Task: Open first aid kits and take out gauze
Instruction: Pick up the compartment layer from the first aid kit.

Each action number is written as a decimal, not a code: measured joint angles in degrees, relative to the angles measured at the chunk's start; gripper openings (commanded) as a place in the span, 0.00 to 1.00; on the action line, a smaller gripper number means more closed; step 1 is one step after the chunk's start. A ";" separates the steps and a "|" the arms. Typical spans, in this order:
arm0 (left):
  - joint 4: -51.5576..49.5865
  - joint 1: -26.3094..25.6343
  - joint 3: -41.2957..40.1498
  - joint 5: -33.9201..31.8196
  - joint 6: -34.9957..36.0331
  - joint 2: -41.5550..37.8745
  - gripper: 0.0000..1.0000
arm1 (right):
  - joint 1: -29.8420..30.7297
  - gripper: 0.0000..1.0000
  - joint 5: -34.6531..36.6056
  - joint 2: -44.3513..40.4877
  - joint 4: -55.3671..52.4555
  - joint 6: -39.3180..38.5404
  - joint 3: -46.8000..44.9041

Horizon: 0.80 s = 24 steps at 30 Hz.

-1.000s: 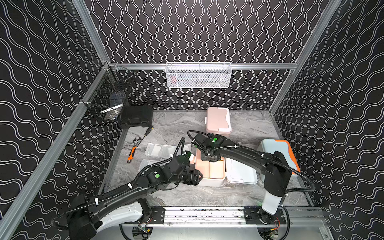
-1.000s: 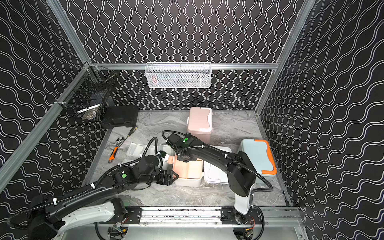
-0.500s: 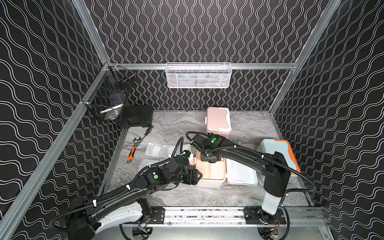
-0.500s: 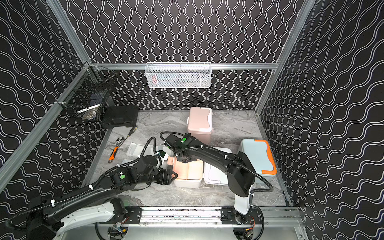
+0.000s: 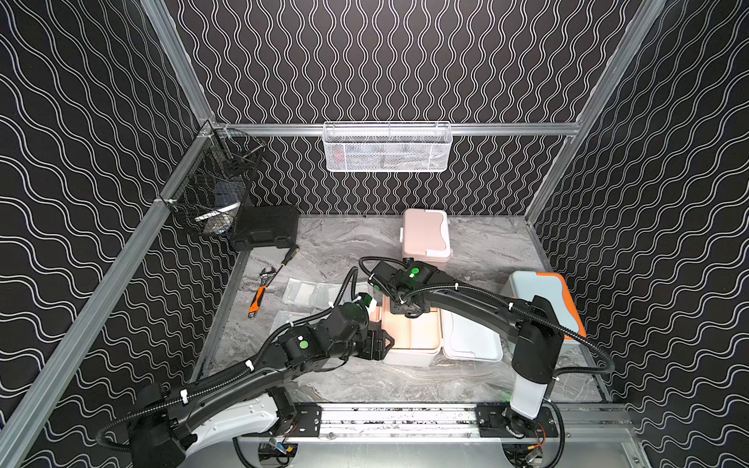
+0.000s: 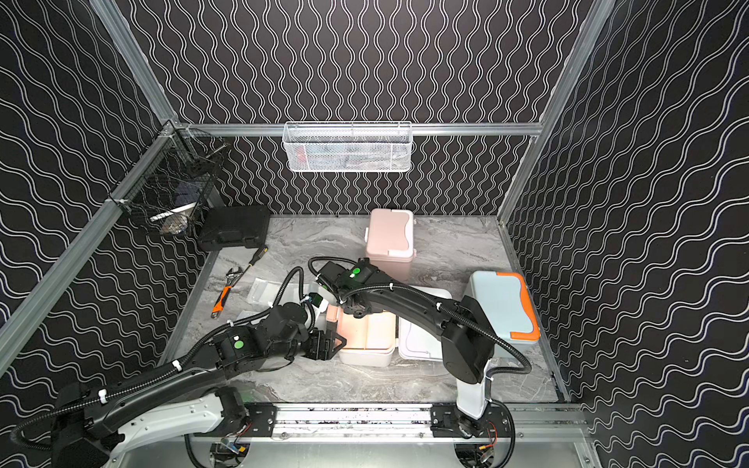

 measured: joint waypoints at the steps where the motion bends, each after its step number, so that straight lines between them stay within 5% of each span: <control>1: -0.02 0.02 0.02 -0.04 0.00 -0.07 0.76 | 0.20 0.00 0.33 0.42 -0.46 -0.07 0.57; 24: -4.74 0.02 0.44 -4.22 0.15 -11.21 0.76 | 4.55 0.00 9.14 0.39 -9.49 -0.83 10.51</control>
